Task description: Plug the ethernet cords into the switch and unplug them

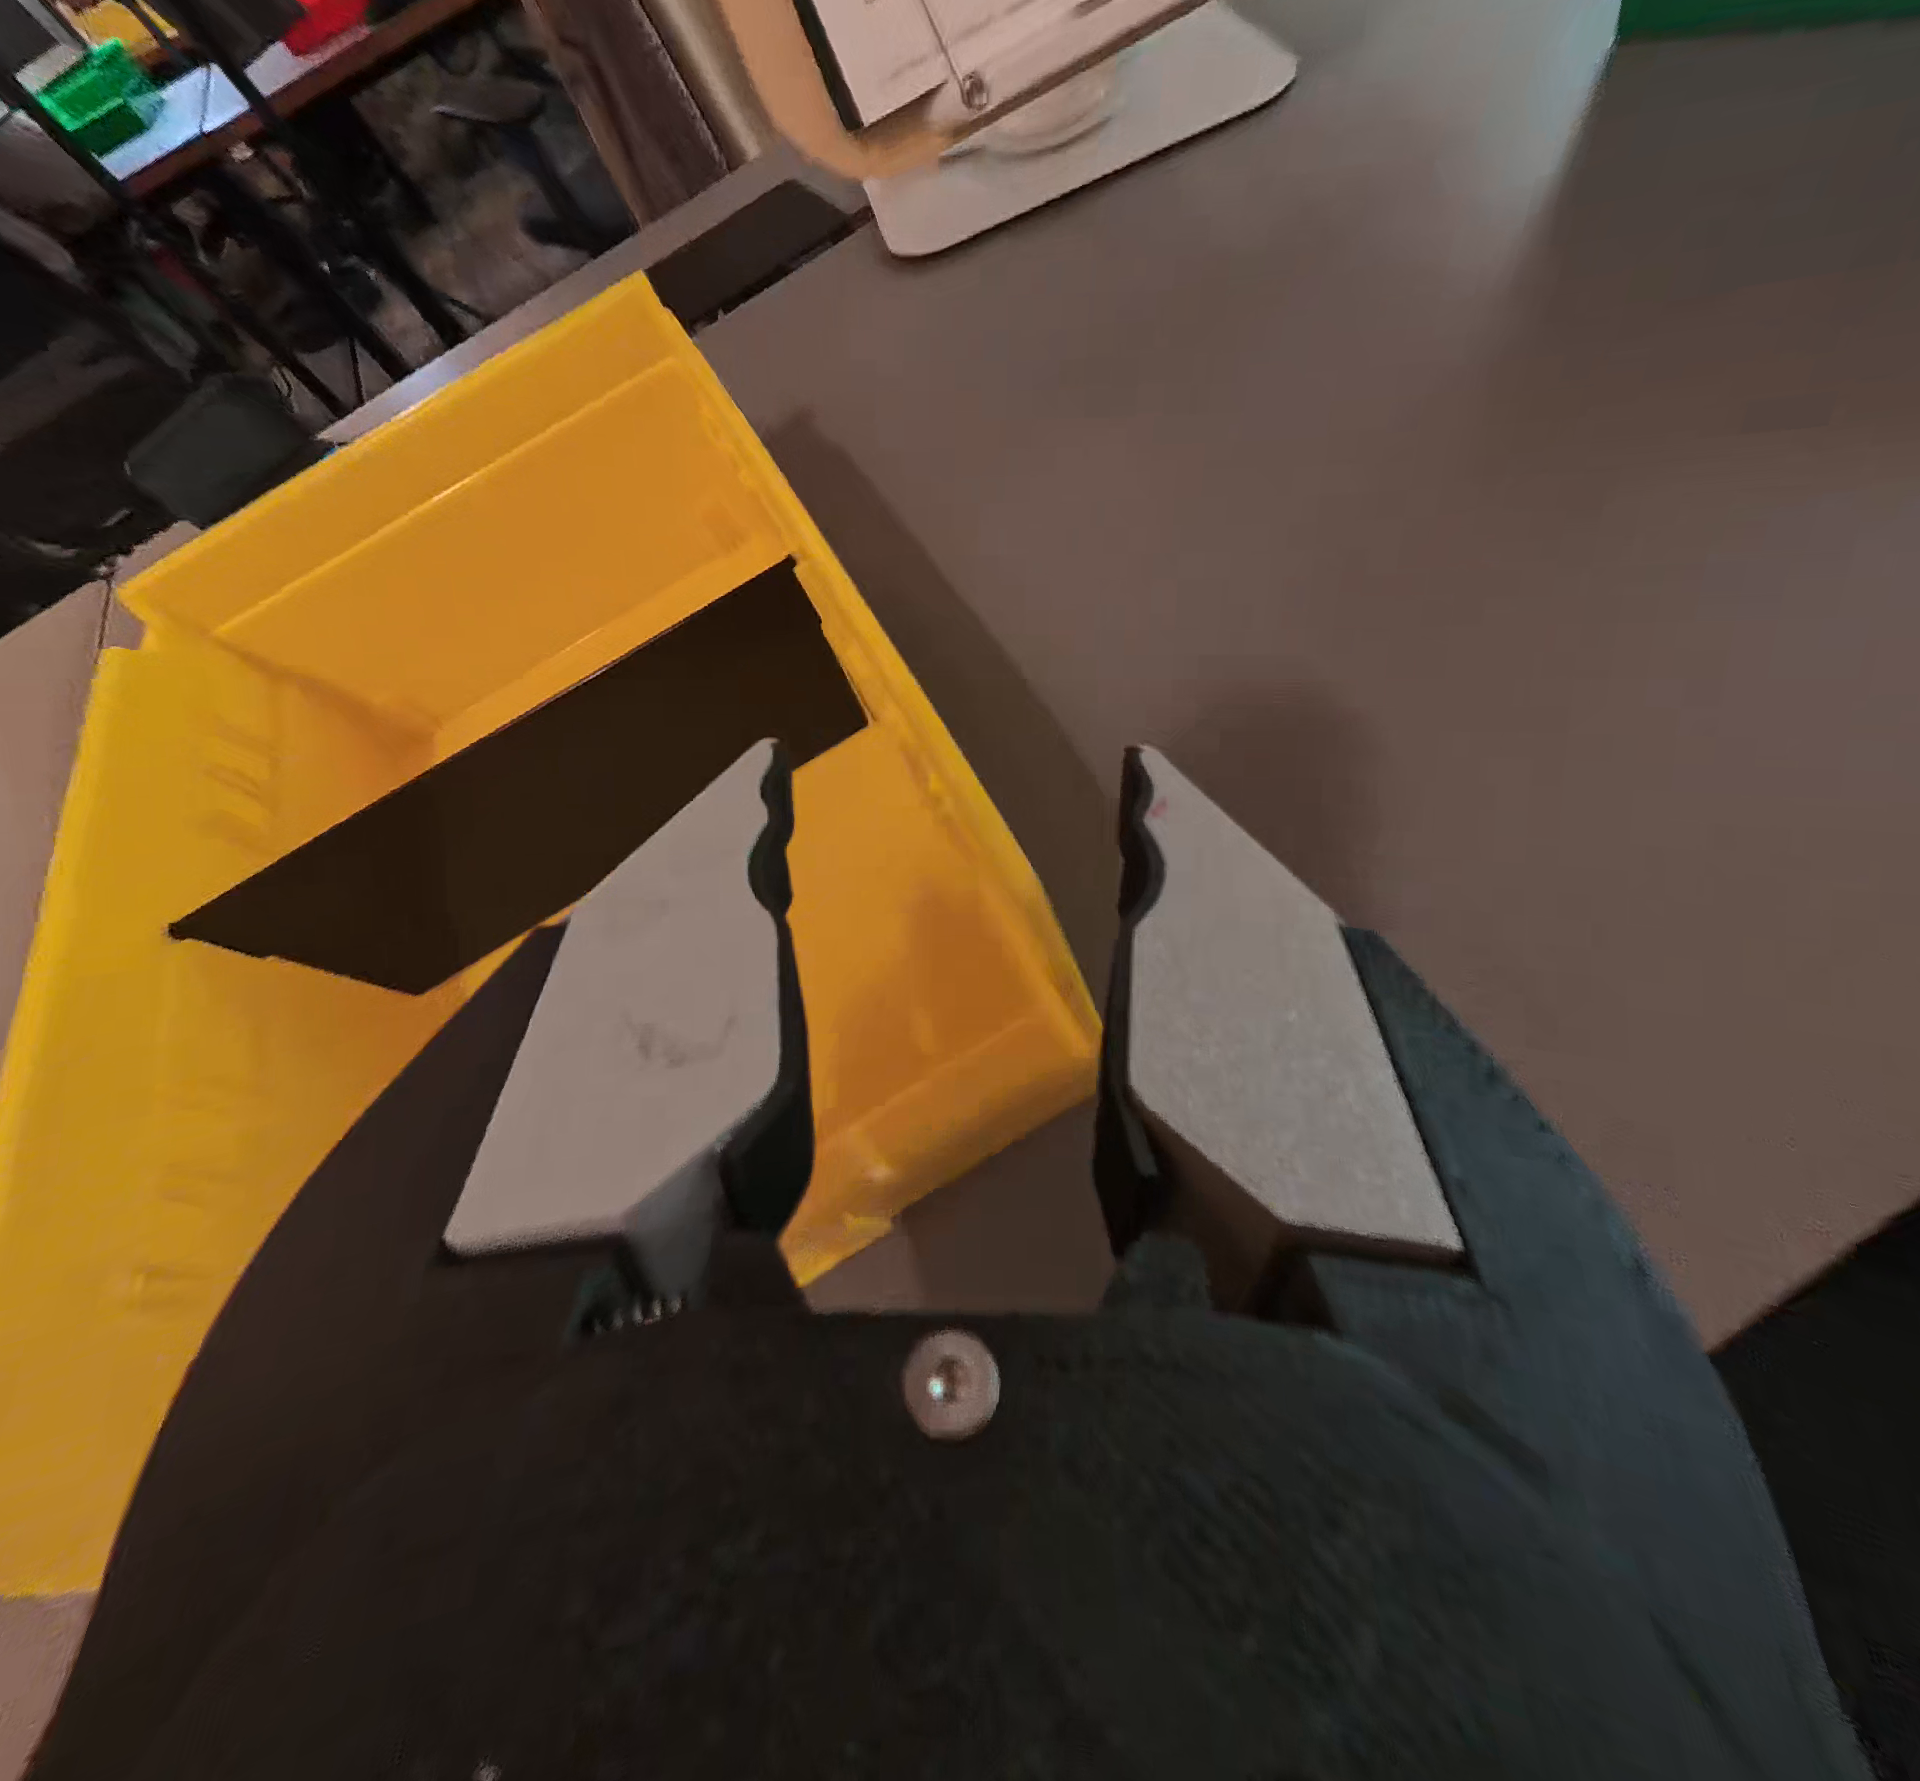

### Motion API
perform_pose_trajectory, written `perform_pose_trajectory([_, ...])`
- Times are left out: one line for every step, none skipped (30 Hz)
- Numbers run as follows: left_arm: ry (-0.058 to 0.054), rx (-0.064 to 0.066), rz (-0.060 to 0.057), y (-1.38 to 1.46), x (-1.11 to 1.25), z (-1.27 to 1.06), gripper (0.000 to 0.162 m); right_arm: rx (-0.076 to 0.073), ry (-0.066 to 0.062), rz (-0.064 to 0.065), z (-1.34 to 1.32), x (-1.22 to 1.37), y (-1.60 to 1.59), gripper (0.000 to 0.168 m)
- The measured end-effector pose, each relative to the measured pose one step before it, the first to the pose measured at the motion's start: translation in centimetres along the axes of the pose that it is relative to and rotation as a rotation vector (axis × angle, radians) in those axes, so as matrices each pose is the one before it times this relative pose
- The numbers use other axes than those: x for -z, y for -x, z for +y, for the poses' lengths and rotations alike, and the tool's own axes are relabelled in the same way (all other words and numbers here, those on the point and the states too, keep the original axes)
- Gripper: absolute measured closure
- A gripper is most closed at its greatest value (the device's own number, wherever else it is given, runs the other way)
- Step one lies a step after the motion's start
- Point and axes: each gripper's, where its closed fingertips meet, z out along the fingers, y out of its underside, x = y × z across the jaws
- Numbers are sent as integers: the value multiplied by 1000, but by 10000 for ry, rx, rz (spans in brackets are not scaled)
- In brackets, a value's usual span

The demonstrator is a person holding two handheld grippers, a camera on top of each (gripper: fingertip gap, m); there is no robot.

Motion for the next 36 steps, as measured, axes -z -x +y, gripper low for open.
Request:
perform_pose_trajectory([188,-84,199,-327,-354,382,100,42,221,-2,476,-376,70,67])
perform_pose_trajectory([108,-35,342,-563,-317,297,105,73,179,33,401,-414,21,67])
perform_pose_trajectory([111,-104,154,-288,-390,340,120,79,162,-6,356,-464,83,67])
perform_pose_trajectory([185,-213,-238,310,-460,478,134,54,184,-49,407,-526,137,68])
perform_pose_trajectory([223,-337,-95,74,-431,490,132,40,205,-62,423,-596,155,70])
perform_pose_trajectory([96,-137,-107,85,-237,104,132,56,208,-49,423,-629,146,71])
perform_pose_trajectory([238,-136,-162,269,-43,171,133,92,203,-38,406,-624,174,74])
perform_pose_trajectory([354,-252,-223,373,129,320,135,132,164,5,292,-558,142,81])
perform_pose_trajectory([360,-283,-354,570,239,435,138,163,83,116,103,-443,8,91])
perform_pose_trajectory([291,-188,-410,759,291,513,143,187,18,201,-29,-287,-74,105])
perform_pose_trajectory([155,-67,-341,841,267,487,148,200,0,131,-53,-151,54,117])
perform_pose_trajectory([1,111,-109,689,221,361,153,199,23,-35,-21,-102,343,129])
perform_pose_trajectory([-141,155,267,257,138,178,155,175,76,-29,69,-128,327,141])
perform_pose_trajectory([-196,375,495,-127,112,32,156,175,82,173,88,-89,-21,154])
perform_pose_trajectory([-102,345,397,-172,16,68,157,184,47,243,30,-29,-208,158])
perform_pose_trajectory([-28,91,113,-29,-61,64,158,138,37,122,24,-12,-88,160])
perform_pose_trajectory([3,-48,-20,-11,-78,-13,157,58,28,13,26,-17,-3,159])
perform_pose_trajectory([33,13,11,-109,-127,-44,157,-24,12,-67,4,-42,50,158])
perform_pose_trajectory([-20,9,-9,-114,-103,-103,158,-95,9,-138,36,-140,123,155])
perform_pose_trajectory([2,-98,-25,-108,-83,-86,157,-122,76,-158,170,-281,123,147])
perform_pose_trajectory([66,-263,-65,-34,-117,-6,155,-63,206,-115,396,-408,48,140])
perform_pose_trajectory([51,-288,-91,61,-176,-29,152,52,309,-35,604,-476,-66,139])
perform_pose_trajectory([40,-172,-20,70,-175,-103,152,188,275,80,530,-418,-192,139])
perform_pose_trajectory([137,163,20,237,-199,4,156,348,99,103,205,-151,-153,141])
perform_pose_trajectory([-46,161,83,243,-136,-117,157,297,-9,-101,-35,47,172,151])
perform_pose_trajectory([-162,17,38,239,-48,-157,157,78,-3,-351,-117,126,481,155])
perform_pose_trajectory([-159,23,34,258,14,-197,158,-3,-8,-447,-163,170,625,160])
perform_pose_trajectory([-175,-15,45,185,75,-225,158,-4,-18,-396,-146,145,627,165])
perform_pose_trajectory([-157,10,-36,305,61,-197,158,-37,-2,-285,-92,114,515,166])
perform_pose_trajectory([-165,122,1,280,47,-257,158,-83,54,-145,-14,61,275,164])
perform_pose_trajectory([-170,79,-66,282,81,-359,158,-48,106,-1,58,50,43,164])
perform_pose_trajectory([-145,-52,-166,291,142,-410,158,9,147,29,96,82,15,166])
perform_pose_trajectory([-139,-57,-140,203,202,-447,158,28,150,-38,82,116,155,166])
perform_pose_trajectory([-151,-131,-150,180,280,-490,158,15,105,-86,7,144,322,166])
perform_pose_trajectory([-196,-210,-180,181,375,-569,158,3,59,-112,-89,132,438,166])
perform_pose_trajectory([-207,-184,-136,125,401,-623,158,11,34,-151,-181,67,580,165])
